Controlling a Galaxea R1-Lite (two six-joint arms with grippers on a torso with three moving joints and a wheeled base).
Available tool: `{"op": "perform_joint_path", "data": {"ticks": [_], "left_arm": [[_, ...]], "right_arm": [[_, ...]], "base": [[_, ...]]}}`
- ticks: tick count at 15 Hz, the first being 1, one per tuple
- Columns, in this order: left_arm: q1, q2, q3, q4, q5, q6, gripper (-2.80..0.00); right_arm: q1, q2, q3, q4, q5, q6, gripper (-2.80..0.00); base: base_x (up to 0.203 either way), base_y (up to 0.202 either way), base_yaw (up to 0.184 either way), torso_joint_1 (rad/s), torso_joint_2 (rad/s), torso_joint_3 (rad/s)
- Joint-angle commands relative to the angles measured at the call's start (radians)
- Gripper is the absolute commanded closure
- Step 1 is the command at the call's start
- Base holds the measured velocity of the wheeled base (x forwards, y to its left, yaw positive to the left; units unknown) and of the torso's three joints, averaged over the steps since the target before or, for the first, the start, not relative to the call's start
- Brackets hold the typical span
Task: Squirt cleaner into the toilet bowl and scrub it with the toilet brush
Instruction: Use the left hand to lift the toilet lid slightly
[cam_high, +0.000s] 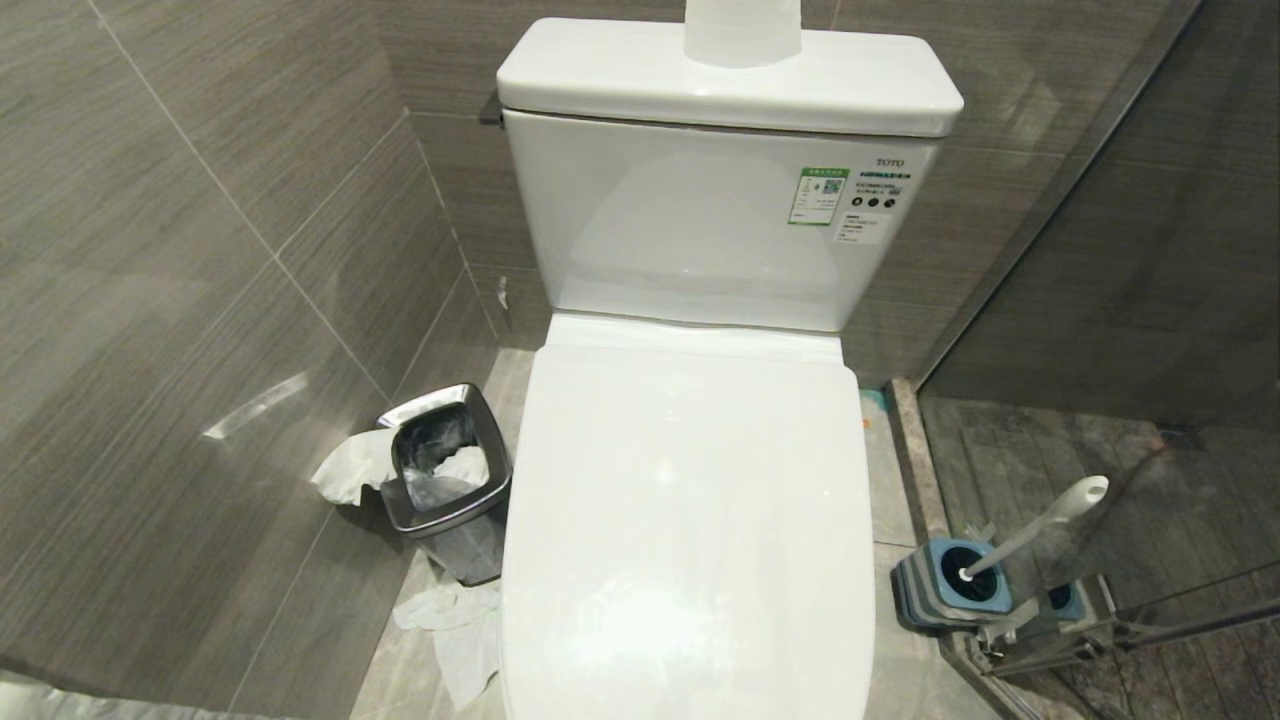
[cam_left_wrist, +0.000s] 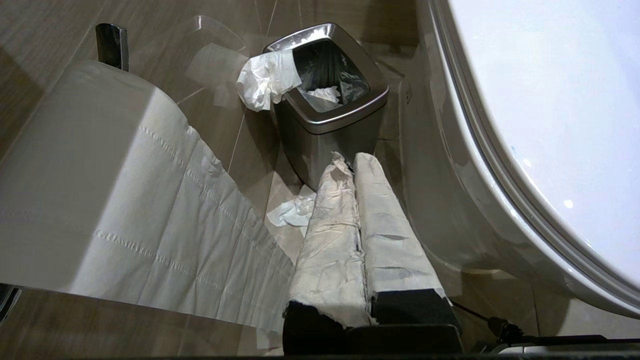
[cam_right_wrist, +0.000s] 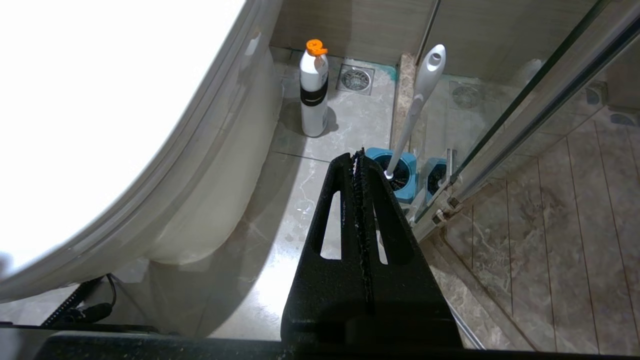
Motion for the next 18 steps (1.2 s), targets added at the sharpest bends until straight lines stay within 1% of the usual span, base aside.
{"op": "perform_joint_path", "data": {"ticks": [1, 6, 9, 13, 15, 18], "left_arm": [[0.000, 0.001, 0.003, 0.000, 0.000, 0.002, 0.00], [0.000, 0.001, 0.003, -0.002, 0.000, 0.009, 0.00], [0.000, 0.001, 0.003, -0.006, -0.002, 0.038, 0.00], [0.001, 0.001, 0.000, -0.009, -0.006, 0.042, 0.00], [0.000, 0.001, -0.023, -0.008, -0.011, 0.047, 0.00], [0.000, 0.008, -0.109, 0.008, -0.024, 0.056, 0.00]], "right_arm": [[-0.001, 0.000, 0.000, 0.000, 0.000, 0.000, 0.00], [-0.001, 0.000, 0.000, 0.000, 0.000, 0.000, 0.00], [0.000, 0.000, 0.000, 0.000, 0.000, 0.000, 0.00], [0.000, 0.000, 0.000, 0.000, 0.000, 0.000, 0.00], [-0.001, 0.000, 0.000, 0.000, 0.000, 0.000, 0.00], [0.001, 0.000, 0.000, 0.000, -0.001, 0.000, 0.00]], "base": [[0.000, 0.000, 0.000, 0.000, 0.00, 0.000], [0.000, 0.000, 0.000, 0.000, 0.00, 0.000], [0.000, 0.000, 0.000, 0.000, 0.00, 0.000], [0.000, 0.000, 0.000, 0.000, 0.00, 0.000], [0.000, 0.000, 0.000, 0.000, 0.00, 0.000], [0.000, 0.000, 0.000, 0.000, 0.00, 0.000]]}}
